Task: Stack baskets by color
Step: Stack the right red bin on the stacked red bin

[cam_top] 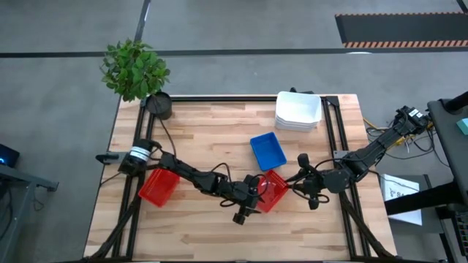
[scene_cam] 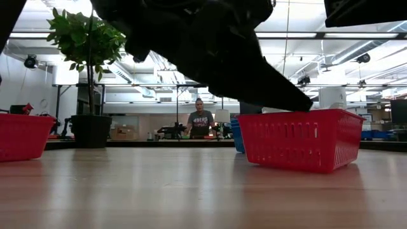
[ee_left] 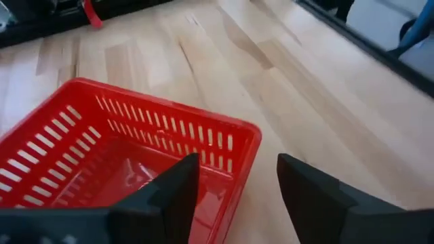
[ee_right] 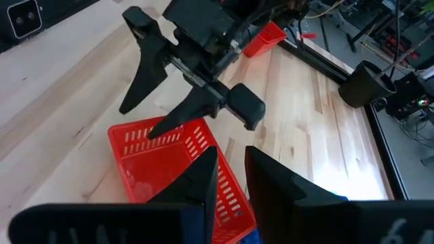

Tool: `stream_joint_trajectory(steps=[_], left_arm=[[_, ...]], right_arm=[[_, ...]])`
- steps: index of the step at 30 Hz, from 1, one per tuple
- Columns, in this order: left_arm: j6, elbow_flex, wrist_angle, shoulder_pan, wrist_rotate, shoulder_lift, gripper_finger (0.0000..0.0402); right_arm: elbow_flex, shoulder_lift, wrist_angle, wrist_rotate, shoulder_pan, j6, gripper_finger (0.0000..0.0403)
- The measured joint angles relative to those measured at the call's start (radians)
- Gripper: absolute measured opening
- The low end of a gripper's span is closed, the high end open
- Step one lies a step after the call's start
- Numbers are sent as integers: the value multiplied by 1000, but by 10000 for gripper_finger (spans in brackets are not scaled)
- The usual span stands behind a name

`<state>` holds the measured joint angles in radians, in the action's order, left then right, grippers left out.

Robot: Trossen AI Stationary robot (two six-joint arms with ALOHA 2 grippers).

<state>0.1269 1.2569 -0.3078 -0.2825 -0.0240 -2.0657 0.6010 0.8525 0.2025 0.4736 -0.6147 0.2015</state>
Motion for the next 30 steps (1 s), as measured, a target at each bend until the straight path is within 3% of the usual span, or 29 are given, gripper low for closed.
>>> stream_joint_trajectory(steps=[10, 19, 25, 30], left_arm=[[-17, 1, -2, 16, -25, -26, 130], [-16, 5, 2, 19, -54, -25, 13], [47, 6, 70, 10, -62, 42, 2], [139, 5, 257, -47, -55, 166, 1]], right_arm=[[0, 0, 2, 0, 0, -4, 68], [0, 0, 2, 0, 0, -3, 68], [0, 0, 2, 0, 0, -1, 68], [0, 0, 3, 0, 0, -1, 68]])
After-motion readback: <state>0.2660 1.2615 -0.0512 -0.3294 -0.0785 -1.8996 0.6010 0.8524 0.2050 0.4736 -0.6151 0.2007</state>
